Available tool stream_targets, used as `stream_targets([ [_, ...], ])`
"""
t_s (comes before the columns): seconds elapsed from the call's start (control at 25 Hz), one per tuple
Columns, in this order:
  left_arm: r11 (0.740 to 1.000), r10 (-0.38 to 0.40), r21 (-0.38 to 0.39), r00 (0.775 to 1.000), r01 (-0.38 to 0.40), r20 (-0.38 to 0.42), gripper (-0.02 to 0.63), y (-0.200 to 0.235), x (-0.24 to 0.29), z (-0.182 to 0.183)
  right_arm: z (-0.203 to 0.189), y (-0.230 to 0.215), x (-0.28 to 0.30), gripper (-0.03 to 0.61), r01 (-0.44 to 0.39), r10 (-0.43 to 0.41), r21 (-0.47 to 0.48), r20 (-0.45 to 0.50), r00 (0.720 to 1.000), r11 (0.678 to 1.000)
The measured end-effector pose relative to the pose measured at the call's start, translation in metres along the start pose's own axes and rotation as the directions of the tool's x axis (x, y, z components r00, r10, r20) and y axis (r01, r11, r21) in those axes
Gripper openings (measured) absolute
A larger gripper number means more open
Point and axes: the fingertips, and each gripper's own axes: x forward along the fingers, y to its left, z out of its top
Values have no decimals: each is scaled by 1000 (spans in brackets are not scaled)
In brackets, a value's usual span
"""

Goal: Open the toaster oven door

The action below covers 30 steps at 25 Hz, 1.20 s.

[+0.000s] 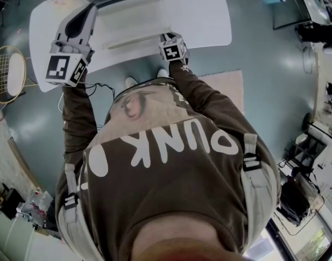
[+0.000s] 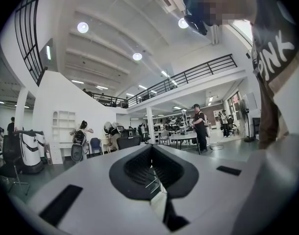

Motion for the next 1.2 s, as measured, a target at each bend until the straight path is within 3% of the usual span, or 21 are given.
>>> stream_targets([
  [0.2, 1000, 5, 1, 1000, -5, -3, 3, -1, -1, 1, -19, -1, 18, 74, -4, 0, -54, -67, 998, 999],
  [0.6, 1000, 14, -8, 1000, -14, 0, 3, 2, -4, -2, -23, 3, 16, 77, 14, -25, -114, -93, 995, 993],
  [0.84, 1000, 13, -12, 1000, -13, 4, 3, 7, -2, -6, -30, -8, 13, 29, 30, -44, -130, -102, 994, 991],
  [1.08, 1000, 17, -13, 1000, -17, 4, 3, 7, -2, -5, -35, -42, 0, 18, 78, -82, -118, -30, 996, 990],
  [1.2, 1000, 22, -11, 1000, -22, 3, 3, 9, -2, -5, -4, -76, -23, 15, 141, -137, -43, 84, 987, 989],
])
